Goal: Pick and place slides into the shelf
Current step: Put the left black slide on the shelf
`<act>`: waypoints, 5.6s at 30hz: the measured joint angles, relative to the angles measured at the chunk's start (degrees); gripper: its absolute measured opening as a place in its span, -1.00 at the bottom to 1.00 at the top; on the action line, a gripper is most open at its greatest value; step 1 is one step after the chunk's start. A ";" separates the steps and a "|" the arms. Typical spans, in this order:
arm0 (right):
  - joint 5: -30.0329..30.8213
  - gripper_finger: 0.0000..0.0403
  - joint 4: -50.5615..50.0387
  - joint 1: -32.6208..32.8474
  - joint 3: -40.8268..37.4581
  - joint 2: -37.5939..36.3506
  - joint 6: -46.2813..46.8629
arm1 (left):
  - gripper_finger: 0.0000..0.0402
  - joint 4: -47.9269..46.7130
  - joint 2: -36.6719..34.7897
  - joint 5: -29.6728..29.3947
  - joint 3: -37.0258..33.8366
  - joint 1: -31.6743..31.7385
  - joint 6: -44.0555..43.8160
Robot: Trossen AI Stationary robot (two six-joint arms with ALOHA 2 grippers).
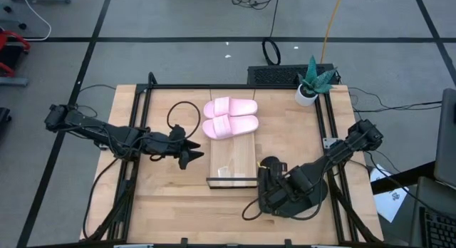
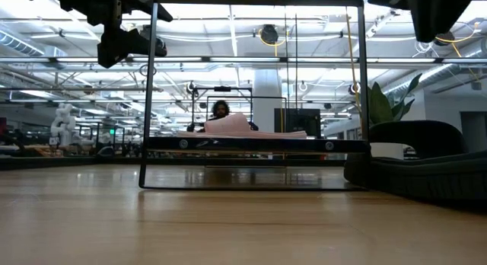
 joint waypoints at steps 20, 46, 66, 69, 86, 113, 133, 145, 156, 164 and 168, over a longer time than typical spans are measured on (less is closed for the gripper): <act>2.48 -0.13 0.14 0.27 0.00 1.98 4.47 | 0.28 -4.93 0.00 0.12 0.00 0.00 1.39; 5.27 -0.13 1.65 0.24 -11.75 3.33 12.81 | 0.28 -5.11 0.00 0.26 0.00 0.00 1.53; 10.09 -0.44 1.98 0.30 -17.68 3.04 22.14 | 0.28 -5.45 0.00 0.35 0.00 0.00 1.51; 10.11 -0.52 1.84 0.33 -18.36 3.06 23.53 | 0.28 -5.44 0.00 0.37 0.00 0.00 1.51; 13.60 -0.98 -4.78 3.19 -18.72 2.48 33.76 | 0.28 -5.53 0.00 0.55 0.00 0.00 2.01; 39.35 -1.00 -15.82 0.82 -17.74 -15.17 30.90 | 0.28 3.43 -7.98 11.40 0.00 0.11 -1.37; 48.62 -1.00 45.91 -15.56 -13.22 -15.29 -76.58 | 0.28 19.89 -10.93 17.41 0.00 7.49 -22.44; 24.99 -1.00 50.04 -19.91 -13.22 -15.54 -85.68 | 0.28 21.81 -10.93 17.23 0.00 9.78 -22.58; 10.09 -1.00 50.06 -23.54 -13.22 -15.55 -85.85 | 0.28 21.62 -10.93 16.81 0.00 14.16 -21.29; 2.08 -1.00 50.37 -27.02 -14.23 -15.30 -85.55 | 0.28 21.60 -10.93 16.81 0.00 15.73 -20.96; -0.99 -1.00 51.71 -27.87 -16.76 -15.30 -83.24 | 0.28 21.55 -10.93 16.76 0.00 16.37 -20.61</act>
